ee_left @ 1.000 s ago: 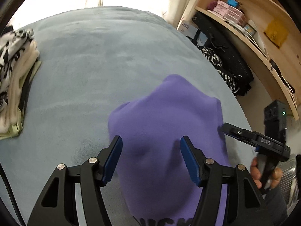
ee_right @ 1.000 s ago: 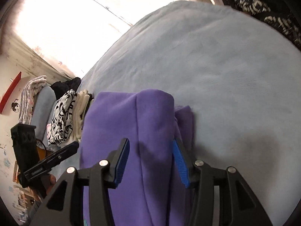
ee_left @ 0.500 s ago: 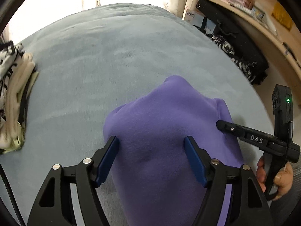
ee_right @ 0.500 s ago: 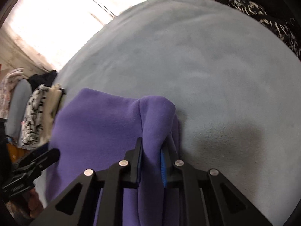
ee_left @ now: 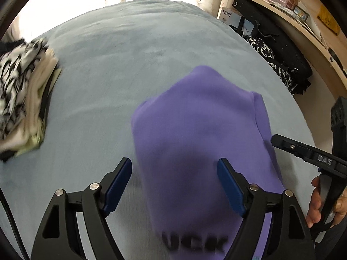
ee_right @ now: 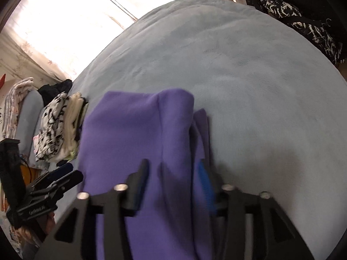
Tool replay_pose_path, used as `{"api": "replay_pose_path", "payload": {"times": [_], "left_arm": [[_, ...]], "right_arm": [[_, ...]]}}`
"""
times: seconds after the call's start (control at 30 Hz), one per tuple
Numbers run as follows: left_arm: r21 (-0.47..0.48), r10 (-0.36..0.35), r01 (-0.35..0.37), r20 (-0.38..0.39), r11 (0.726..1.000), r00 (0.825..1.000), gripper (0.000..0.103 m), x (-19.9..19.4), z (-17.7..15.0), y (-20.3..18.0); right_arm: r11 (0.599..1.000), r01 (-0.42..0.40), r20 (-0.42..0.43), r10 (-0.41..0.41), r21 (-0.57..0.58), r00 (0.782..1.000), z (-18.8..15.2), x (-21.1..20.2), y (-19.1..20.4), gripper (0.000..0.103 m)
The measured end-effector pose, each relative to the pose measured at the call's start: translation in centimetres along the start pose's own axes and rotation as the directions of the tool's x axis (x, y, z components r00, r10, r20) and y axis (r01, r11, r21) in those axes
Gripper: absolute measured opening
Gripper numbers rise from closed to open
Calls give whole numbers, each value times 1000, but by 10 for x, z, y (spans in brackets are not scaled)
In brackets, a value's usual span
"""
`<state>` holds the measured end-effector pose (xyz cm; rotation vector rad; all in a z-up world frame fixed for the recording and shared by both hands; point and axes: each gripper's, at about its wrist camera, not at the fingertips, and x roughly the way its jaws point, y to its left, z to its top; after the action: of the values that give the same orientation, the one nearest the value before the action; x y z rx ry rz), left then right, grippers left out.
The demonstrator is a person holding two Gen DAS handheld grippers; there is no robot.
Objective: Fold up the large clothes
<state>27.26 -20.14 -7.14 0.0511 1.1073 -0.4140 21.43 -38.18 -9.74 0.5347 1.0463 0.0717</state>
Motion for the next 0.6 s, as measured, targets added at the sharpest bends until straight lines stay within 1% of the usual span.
{"api": "replay_pose_path", "payload": {"times": [0.03, 0.13, 0.17, 0.2, 0.27, 0.3, 0.4, 0.47, 0.53, 0.6], "left_arm": [[-4, -4, 4, -11, 1000, 1000, 79, -6, -7, 2], [-4, -2, 1, -41, 1000, 999, 79, -20, -27, 7], [-3, 1, -1, -53, 1000, 999, 79, -24, -33, 9], [-4, 4, -4, -69, 1000, 998, 79, -29, -40, 12], [-12, 2, -3, -94, 1000, 996, 79, -37, -53, 19], [-17, -6, 5, -97, 1000, 995, 79, -42, -59, 22], [-17, -41, 40, -95, 999, 995, 79, -57, -71, 28], [-13, -56, 55, -80, 998, 995, 79, -66, -75, 28], [-5, -71, 71, -56, 997, 996, 79, -75, -78, 30], [3, -84, 84, -24, 996, 996, 79, -82, -79, 28]], "right_arm": [[1000, -9, -7, 9, 2, 1000, -6, -5, 1, 63], [999, -44, -39, 45, 21, 998, -24, -17, 4, 68], [999, -45, -50, 47, 27, 998, -31, -21, 4, 71], [999, -40, -58, 42, 30, 997, -39, -26, 4, 74], [1000, -15, -57, 15, 12, 998, -55, -37, 5, 82], [1000, -3, -52, 3, 0, 999, -60, -41, 7, 83], [998, 21, -16, -22, -62, 1000, -76, -59, 13, 89], [992, 42, 24, -40, -120, 999, -79, -70, 20, 99], [979, 80, 71, -68, -186, 995, -80, -79, 28, 102], [956, 118, 122, -88, -268, 989, -80, -88, 38, 103]]}}
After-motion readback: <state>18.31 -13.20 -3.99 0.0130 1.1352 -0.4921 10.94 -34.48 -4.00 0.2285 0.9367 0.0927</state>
